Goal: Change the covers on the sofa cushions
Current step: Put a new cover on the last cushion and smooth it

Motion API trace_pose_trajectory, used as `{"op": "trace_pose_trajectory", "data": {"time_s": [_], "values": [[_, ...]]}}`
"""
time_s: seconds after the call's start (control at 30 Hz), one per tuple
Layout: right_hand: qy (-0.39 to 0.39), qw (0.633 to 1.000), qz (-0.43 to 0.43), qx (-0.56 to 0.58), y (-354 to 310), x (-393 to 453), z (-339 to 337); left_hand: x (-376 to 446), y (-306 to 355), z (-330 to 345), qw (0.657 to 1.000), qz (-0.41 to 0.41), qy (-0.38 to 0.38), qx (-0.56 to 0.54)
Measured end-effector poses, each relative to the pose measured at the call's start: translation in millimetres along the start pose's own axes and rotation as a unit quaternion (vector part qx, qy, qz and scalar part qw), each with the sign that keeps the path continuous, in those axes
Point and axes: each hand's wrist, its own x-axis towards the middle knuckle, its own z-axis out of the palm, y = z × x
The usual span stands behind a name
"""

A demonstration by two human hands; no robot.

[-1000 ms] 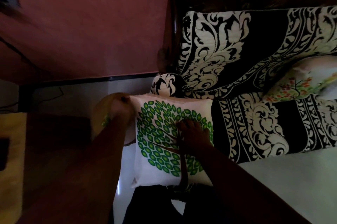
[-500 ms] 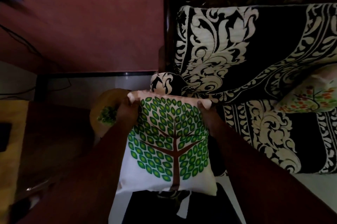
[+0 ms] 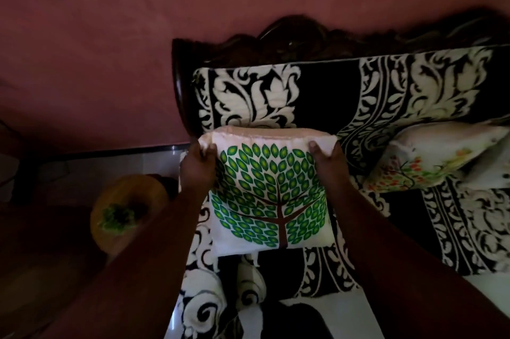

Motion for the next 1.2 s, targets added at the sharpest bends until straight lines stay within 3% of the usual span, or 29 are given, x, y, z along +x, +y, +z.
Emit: {"op": "trace_pose_trajectory", "data": {"time_s": [0.3, 0.4, 0.63, 0.77, 1.03, 1.2], "values": [[-0.040, 0.997, 0.009, -0.061, 66.0, 63.2, -8.1, 13.8, -40.0, 86.6, 0.992, -0.031, -0.045, 0.117], [-0.049, 0.997, 0.009, -0.055, 82.5, 82.2, 0.3, 20.9, -40.9, 105.4, 0.989, -0.064, -0.015, 0.133], [-0.037, 0.998, 0.029, -0.039, 62.6, 91.0, 16.1, 28.7, -37.3, 110.8, 0.993, -0.108, -0.002, 0.049], [-0.038, 0.998, 0.042, -0.015, 55.7, 69.4, 11.3, 4.9, -27.2, 106.1, 0.996, -0.087, -0.009, -0.013], [-0.092, 0.993, 0.046, 0.054, 46.5, 19.9, -9.3, -28.3, -14.6, 73.5, 0.991, -0.073, -0.087, -0.070], [-0.085, 0.993, 0.007, 0.079, 28.7, -38.4, -40.8, -64.1, -6.7, 39.7, 0.987, -0.047, -0.135, -0.078]]}}
